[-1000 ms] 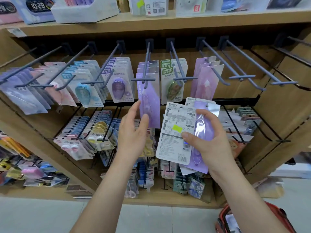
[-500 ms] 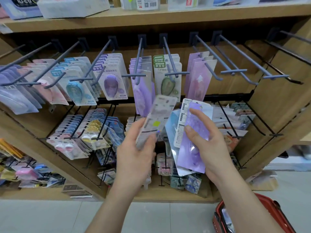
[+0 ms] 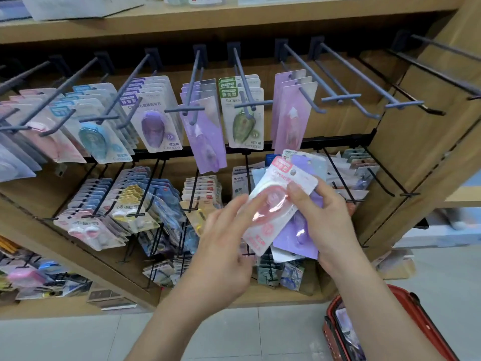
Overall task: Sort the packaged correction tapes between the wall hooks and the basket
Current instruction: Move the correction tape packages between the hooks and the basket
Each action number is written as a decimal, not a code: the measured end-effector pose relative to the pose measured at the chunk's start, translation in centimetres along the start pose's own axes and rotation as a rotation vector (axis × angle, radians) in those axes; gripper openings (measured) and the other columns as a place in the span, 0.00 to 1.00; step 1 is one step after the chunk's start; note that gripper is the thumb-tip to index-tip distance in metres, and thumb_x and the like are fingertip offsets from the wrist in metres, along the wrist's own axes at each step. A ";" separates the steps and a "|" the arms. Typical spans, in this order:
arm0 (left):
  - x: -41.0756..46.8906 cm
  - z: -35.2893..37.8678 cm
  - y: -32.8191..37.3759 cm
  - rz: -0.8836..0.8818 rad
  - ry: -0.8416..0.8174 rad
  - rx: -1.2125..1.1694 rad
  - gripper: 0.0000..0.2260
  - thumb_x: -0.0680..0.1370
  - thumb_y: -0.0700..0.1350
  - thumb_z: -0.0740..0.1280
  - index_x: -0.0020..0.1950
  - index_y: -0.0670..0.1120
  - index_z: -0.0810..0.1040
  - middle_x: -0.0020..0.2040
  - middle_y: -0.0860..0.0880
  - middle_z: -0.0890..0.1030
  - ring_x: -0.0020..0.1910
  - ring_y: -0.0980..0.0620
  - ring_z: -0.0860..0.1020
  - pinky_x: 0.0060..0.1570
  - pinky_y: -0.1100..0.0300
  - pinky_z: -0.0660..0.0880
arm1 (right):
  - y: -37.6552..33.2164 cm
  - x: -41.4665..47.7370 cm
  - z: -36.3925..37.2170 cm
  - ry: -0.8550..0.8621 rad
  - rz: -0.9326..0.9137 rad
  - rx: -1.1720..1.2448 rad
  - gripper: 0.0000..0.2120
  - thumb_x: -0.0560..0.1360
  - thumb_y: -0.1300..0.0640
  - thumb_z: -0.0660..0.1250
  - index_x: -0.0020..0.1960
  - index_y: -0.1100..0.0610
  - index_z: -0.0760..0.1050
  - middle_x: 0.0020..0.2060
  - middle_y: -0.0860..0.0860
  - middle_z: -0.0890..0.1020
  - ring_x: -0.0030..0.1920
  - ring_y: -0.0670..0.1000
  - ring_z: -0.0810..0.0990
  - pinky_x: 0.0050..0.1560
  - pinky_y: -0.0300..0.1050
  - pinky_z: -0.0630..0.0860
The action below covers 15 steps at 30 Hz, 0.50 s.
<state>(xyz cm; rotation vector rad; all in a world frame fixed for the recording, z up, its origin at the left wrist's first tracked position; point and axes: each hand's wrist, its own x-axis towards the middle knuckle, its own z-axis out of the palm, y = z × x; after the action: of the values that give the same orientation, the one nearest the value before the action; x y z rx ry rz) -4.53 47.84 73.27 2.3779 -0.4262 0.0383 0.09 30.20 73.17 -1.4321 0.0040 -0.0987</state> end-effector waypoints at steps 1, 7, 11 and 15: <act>0.0 -0.6 0.2 -0.020 -0.024 -0.114 0.37 0.70 0.36 0.60 0.75 0.65 0.62 0.74 0.65 0.62 0.72 0.65 0.59 0.69 0.70 0.56 | -0.2 0.0 -0.3 -0.005 -0.001 -0.014 0.05 0.77 0.54 0.68 0.50 0.48 0.83 0.48 0.47 0.87 0.52 0.48 0.84 0.54 0.47 0.79; 2.4 -1.4 1.8 -0.177 0.070 -0.763 0.20 0.74 0.44 0.73 0.65 0.53 0.75 0.51 0.49 0.85 0.50 0.50 0.84 0.49 0.56 0.81 | -0.7 -0.1 -0.4 -0.076 -0.068 -0.078 0.07 0.71 0.48 0.68 0.46 0.46 0.84 0.41 0.44 0.87 0.41 0.41 0.84 0.43 0.35 0.78; 2.3 -0.4 1.9 -0.251 0.114 -0.967 0.19 0.71 0.42 0.72 0.62 0.45 0.78 0.51 0.44 0.86 0.49 0.44 0.84 0.44 0.55 0.81 | -0.7 -0.2 0.1 -0.088 -0.070 -0.070 0.09 0.70 0.46 0.68 0.44 0.49 0.84 0.44 0.45 0.86 0.47 0.44 0.83 0.50 0.40 0.79; 2.3 0.1 1.7 -0.278 0.241 -1.016 0.23 0.73 0.43 0.71 0.67 0.49 0.71 0.51 0.44 0.86 0.49 0.44 0.85 0.43 0.55 0.82 | -0.9 -0.1 0.0 -0.102 -0.092 -0.143 0.13 0.65 0.47 0.71 0.46 0.53 0.81 0.42 0.39 0.85 0.45 0.37 0.81 0.48 0.29 0.73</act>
<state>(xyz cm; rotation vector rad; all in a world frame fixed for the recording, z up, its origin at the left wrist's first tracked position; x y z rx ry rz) -2.89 45.92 74.61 1.3824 0.0297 -0.0185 -0.12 30.12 74.10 -1.5786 -0.1412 -0.1024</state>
